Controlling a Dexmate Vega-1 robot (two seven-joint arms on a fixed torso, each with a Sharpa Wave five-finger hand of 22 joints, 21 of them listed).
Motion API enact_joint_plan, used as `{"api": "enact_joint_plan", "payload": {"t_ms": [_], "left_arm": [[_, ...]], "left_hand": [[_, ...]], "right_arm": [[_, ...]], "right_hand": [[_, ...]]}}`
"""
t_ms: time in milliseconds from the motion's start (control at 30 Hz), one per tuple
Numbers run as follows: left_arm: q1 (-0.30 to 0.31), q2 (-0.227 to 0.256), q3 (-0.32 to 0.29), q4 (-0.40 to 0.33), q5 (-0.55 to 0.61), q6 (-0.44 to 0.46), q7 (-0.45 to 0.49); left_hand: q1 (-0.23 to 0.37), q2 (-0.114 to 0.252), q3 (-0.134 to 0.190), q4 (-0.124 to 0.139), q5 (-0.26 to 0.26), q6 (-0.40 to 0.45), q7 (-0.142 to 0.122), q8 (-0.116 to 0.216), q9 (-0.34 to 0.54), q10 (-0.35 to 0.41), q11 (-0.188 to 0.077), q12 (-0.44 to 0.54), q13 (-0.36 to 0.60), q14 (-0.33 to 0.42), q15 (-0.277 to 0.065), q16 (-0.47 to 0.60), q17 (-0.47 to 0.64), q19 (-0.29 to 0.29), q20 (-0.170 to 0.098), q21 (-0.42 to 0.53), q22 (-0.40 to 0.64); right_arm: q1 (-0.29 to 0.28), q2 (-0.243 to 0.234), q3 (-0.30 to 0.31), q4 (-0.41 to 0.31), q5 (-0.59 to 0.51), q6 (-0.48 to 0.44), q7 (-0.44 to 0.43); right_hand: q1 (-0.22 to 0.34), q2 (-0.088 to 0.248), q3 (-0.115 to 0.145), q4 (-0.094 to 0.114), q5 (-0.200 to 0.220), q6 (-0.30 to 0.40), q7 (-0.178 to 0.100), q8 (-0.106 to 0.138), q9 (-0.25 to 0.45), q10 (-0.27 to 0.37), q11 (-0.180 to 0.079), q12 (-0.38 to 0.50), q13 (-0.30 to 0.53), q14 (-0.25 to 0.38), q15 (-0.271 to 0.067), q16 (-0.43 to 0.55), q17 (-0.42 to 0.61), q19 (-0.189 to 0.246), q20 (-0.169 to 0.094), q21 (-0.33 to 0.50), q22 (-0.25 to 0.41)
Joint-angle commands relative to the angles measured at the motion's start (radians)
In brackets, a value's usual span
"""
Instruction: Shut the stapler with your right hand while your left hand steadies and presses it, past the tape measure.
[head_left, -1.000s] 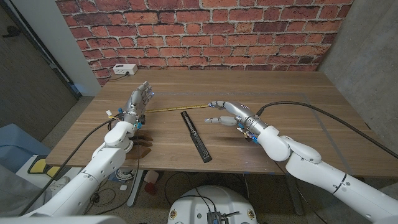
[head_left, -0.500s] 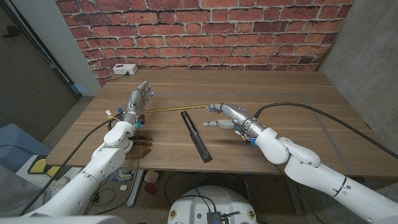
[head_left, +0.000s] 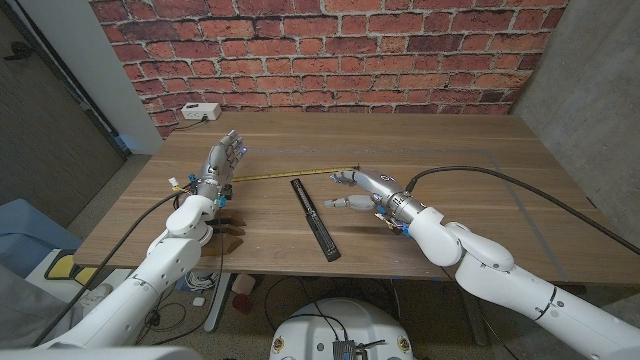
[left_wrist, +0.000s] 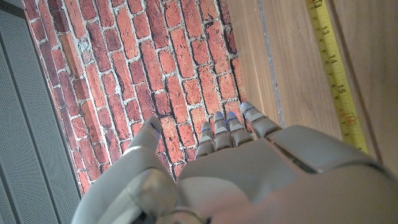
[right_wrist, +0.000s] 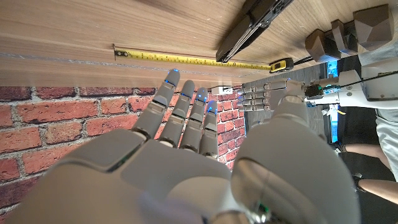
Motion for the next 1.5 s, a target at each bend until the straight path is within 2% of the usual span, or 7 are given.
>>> {"api": "enact_joint_plan", "payload": {"t_ms": [33,200,367,633,833,1033,1500], "left_arm": [[0.001,0.001,-0.001,-0.001,-0.003,0.001,-0.003],[-0.002,-0.001,0.001,0.003,-0.004,0.003,-0.006],[0.0,0.021,0.005,-0.013,0.019,0.019,0.006],[0.002,0.002,-0.006,0.007,-0.009,-0.011,-0.018],[0.007,0.003,-0.01,0.004,-0.017,-0.009,-0.02],[0.012,0.006,-0.012,-0.002,-0.019,-0.006,-0.017],[0.018,0.006,-0.012,-0.012,-0.015,-0.007,-0.013]], "left_hand": [[0.009,0.004,0.003,-0.007,0.004,0.001,0.001,0.002,0.002,0.003,-0.003,0.003,0.001,0.0,-0.004,-0.001,0.001,-0.008,0.001,-0.001,0.001],[0.01,0.003,0.003,-0.008,0.004,0.001,0.002,0.002,0.002,0.003,-0.003,0.003,0.001,-0.001,-0.004,-0.001,0.001,-0.008,0.001,0.0,0.001],[0.01,0.002,0.002,-0.008,0.004,0.003,0.003,0.003,0.002,0.003,-0.002,0.003,0.001,-0.001,-0.004,-0.001,0.001,-0.007,0.001,0.001,0.001],[0.01,-0.002,-0.001,-0.009,0.003,0.002,0.005,0.002,0.002,0.002,-0.002,0.003,0.001,-0.003,-0.002,-0.001,0.001,-0.016,0.001,-0.002,0.001],[0.01,0.0,-0.001,-0.009,0.004,0.002,0.008,0.002,0.002,0.001,0.002,0.003,0.001,-0.001,-0.002,0.0,0.001,-0.021,0.001,-0.003,0.001],[0.01,0.002,-0.001,-0.008,0.004,0.003,0.011,0.002,0.002,0.002,-0.001,0.003,0.001,0.001,-0.001,0.0,0.001,-0.023,0.001,-0.003,0.001],[0.011,0.003,-0.001,-0.008,0.004,0.004,0.007,0.002,0.002,0.003,-0.002,0.003,0.001,0.0,-0.003,0.0,0.001,-0.021,-0.001,0.0,0.001]], "right_arm": [[-0.003,0.011,-0.015,-0.013,-0.021,-0.03,0.003],[0.002,0.013,-0.027,-0.022,-0.047,-0.045,0.01],[0.002,0.015,-0.033,-0.031,-0.056,-0.058,0.019],[-0.004,0.018,-0.046,-0.046,-0.094,-0.083,0.018],[-0.012,0.02,-0.049,-0.06,-0.113,-0.097,0.014],[-0.019,0.021,-0.058,-0.069,-0.134,-0.118,0.028],[-0.038,0.024,-0.073,-0.088,-0.195,-0.155,0.028]], "right_hand": [[0.0,0.011,0.004,0.004,0.0,0.007,0.01,-0.004,0.003,0.008,0.0,0.001,0.004,0.009,-0.059,0.01,0.005,0.009,0.0,0.006,0.001],[0.0,0.013,0.004,0.004,-0.002,0.014,0.014,-0.002,0.003,0.016,0.007,0.004,0.007,0.018,-0.061,0.017,0.011,0.012,0.001,0.007,0.002],[0.0,0.014,0.005,0.004,-0.004,0.014,0.011,-0.003,0.003,0.018,-0.001,0.004,0.009,0.024,-0.063,0.023,0.016,0.015,0.004,0.007,0.003],[-0.019,0.019,0.001,0.014,-0.009,0.005,0.016,-0.008,0.003,0.037,-0.004,0.011,0.015,0.044,-0.073,0.039,0.03,0.023,0.005,0.009,0.005],[-0.02,0.014,-0.001,0.012,-0.011,0.038,0.022,0.003,0.004,0.071,0.004,0.023,0.02,0.064,-0.071,0.057,0.045,0.034,0.004,0.012,0.006],[-0.017,0.015,0.0,0.01,-0.011,0.04,0.026,0.002,0.004,0.088,-0.019,0.028,0.023,0.061,-0.075,0.062,0.056,0.033,0.004,0.011,0.007],[-0.002,0.016,0.006,-0.001,-0.016,0.057,0.02,0.004,0.005,0.155,-0.031,0.062,0.044,0.122,-0.11,0.118,0.107,0.078,-0.005,0.03,0.014]]}}
